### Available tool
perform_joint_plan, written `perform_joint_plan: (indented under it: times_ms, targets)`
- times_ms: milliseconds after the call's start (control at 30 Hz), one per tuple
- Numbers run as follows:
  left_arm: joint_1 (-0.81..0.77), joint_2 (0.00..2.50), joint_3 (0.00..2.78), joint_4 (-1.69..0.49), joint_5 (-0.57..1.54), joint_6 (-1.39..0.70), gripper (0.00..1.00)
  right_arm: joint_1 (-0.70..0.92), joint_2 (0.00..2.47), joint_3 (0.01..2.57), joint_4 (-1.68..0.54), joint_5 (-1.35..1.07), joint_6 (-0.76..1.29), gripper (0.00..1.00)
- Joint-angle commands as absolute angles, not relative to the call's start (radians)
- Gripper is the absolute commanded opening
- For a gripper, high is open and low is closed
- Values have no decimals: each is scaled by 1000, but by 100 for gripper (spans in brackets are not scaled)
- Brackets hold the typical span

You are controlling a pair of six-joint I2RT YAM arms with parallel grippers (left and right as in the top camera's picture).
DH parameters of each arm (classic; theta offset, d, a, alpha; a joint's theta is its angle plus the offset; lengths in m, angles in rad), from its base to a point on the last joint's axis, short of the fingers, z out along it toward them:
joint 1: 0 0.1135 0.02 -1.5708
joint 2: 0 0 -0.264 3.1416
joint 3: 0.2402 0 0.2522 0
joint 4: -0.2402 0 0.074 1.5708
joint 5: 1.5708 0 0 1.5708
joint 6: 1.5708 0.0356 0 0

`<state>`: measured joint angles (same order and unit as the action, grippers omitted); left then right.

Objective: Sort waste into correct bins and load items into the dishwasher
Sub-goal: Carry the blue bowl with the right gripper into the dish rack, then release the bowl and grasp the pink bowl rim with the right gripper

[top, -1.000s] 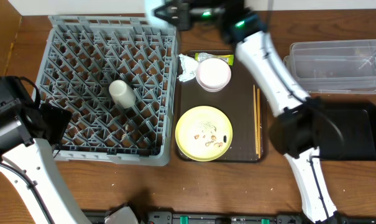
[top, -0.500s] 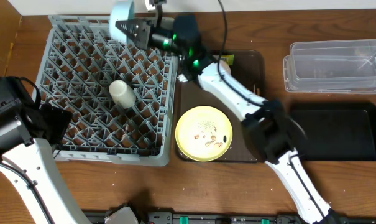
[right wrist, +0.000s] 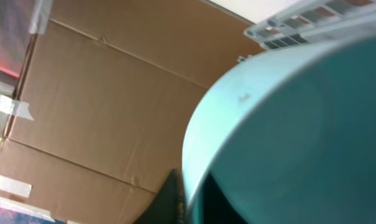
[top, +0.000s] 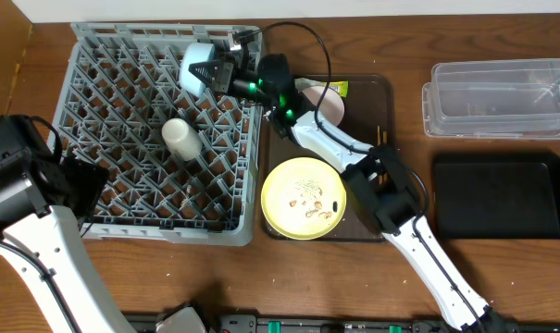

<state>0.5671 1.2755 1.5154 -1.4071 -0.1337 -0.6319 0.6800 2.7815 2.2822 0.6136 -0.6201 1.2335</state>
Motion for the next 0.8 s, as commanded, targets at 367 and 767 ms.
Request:
perform_joint_plan:
  times_ms: [367, 767]
  targets:
    - [571, 1274, 1524, -1409, -139, -634, 96, 525, 2287, 2292, -423, -332, 686, 61]
    - [571, 1274, 1524, -1419, -139, -634, 96, 411, 2086, 2289, -1108, -211, 317, 80]
